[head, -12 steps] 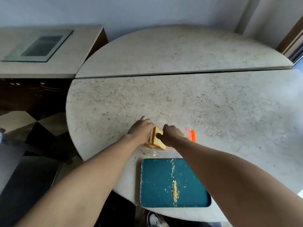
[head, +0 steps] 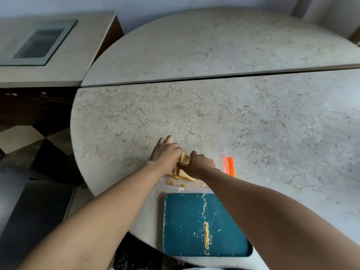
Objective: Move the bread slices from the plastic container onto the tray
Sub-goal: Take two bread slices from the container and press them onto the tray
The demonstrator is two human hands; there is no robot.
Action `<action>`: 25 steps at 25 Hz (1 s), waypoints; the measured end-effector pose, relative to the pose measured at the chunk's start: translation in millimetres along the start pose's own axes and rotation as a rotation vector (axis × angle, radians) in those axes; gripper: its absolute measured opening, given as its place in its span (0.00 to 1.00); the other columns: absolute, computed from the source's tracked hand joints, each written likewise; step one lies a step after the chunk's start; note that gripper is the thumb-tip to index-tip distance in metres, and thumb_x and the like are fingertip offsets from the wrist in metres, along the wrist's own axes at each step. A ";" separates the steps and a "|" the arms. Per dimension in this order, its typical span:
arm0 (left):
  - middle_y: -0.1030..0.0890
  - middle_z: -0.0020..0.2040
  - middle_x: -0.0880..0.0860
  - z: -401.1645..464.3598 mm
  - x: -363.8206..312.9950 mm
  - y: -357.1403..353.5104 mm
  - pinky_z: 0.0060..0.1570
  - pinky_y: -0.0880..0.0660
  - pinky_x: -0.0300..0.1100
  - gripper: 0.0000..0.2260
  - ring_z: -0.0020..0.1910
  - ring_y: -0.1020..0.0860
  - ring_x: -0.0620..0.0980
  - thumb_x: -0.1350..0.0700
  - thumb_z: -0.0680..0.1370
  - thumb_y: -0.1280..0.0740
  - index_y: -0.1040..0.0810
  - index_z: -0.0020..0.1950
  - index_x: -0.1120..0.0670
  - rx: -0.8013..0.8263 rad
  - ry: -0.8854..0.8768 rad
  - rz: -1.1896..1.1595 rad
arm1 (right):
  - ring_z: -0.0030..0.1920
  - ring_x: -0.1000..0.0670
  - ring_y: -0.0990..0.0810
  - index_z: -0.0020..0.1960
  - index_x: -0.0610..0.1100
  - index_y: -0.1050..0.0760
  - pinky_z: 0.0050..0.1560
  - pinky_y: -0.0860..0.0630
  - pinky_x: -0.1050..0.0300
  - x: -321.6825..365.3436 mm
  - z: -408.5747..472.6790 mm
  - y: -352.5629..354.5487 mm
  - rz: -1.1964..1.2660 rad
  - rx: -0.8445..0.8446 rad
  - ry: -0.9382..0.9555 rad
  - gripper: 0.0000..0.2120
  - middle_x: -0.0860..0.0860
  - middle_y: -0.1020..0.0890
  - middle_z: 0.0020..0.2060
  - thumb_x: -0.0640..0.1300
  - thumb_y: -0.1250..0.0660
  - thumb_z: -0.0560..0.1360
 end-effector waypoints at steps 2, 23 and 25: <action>0.17 0.50 0.50 1.1 0.3 -0.1 0.50 0.37 0.48 0.08 0.57 0.31 0.55 0.61 0.74 0.34 0.20 0.51 0.54 -0.005 -0.004 0.004 | 0.42 0.45 0.26 0.62 0.43 0.29 0.32 0.36 0.53 -1.3 0.6 -1.1 0.014 0.004 -0.002 0.36 0.45 0.18 0.53 0.72 0.38 0.70; 0.21 0.58 0.60 7.4 -21.1 -28.4 0.52 0.23 0.54 0.15 0.55 0.22 0.61 0.56 0.76 0.31 0.26 0.61 0.60 0.032 0.202 -0.542 | 0.40 0.44 0.17 0.41 0.46 0.28 0.39 0.18 0.51 -21.1 -7.8 12.8 0.081 -0.018 -0.037 0.09 0.47 0.22 0.38 0.50 0.37 0.76; 0.20 0.58 0.60 6.8 -21.0 -33.8 0.51 0.22 0.53 0.18 0.54 0.21 0.61 0.57 0.75 0.29 0.27 0.62 0.59 0.027 0.273 -0.576 | 0.42 0.43 0.16 0.40 0.46 0.29 0.43 0.16 0.48 -22.0 -9.0 11.8 0.077 -0.021 -0.044 0.07 0.45 0.20 0.40 0.47 0.35 0.76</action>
Point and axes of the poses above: each hand's wrist, its own z-axis towards the middle knuckle, its own y-axis out of the back of the hand, x = y × z, the point moved 5 cm from there along z, towards the middle knuckle
